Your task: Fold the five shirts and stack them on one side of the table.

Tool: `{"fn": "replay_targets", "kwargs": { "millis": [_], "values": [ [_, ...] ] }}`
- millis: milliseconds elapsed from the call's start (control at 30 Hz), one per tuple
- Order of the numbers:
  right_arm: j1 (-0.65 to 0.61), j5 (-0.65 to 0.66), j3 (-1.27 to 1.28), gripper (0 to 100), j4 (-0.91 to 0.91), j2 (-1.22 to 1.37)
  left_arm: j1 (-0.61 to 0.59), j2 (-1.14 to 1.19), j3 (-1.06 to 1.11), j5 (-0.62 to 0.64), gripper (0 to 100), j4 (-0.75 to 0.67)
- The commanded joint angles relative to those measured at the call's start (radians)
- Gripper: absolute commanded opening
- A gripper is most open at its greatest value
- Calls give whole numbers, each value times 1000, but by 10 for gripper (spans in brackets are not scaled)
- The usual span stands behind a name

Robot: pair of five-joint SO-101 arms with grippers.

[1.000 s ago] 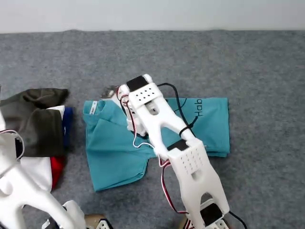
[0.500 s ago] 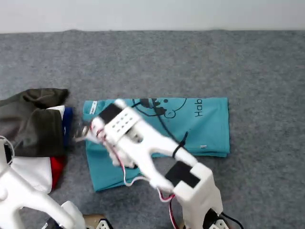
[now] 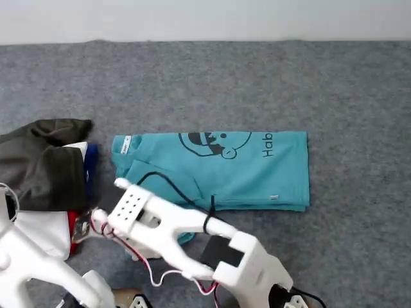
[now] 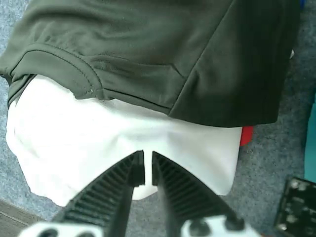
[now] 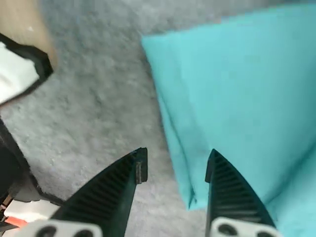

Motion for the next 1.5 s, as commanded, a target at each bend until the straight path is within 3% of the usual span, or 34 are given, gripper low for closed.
{"fn": "replay_targets", "kwargs": {
  "millis": [0,267,433,667,767,967,1333,1467],
  "values": [
    [-25,8,-12,202,-36,-1,-8,-31,-8,-12,36,-17],
    [-19,8,-9,196,-127,5,-9,-32,-8,-12,36,-17],
    [-19,9,-11,111,-137,71,-9,-32,-8,-12,36,-17],
    [-15,9,-52,92,-128,111,-9,-32,-8,-12,36,-18],
    [-1,9,-98,33,-128,111,-9,-32,-8,-12,36,-20],
    [51,9,-144,10,-119,104,-9,-32,-8,-14,36,-20],
    [189,9,-420,10,61,111,-8,-31,-8,-15,36,-21],
    [251,58,-474,10,58,111,-8,-31,-8,-15,36,-21]
  ]
}}
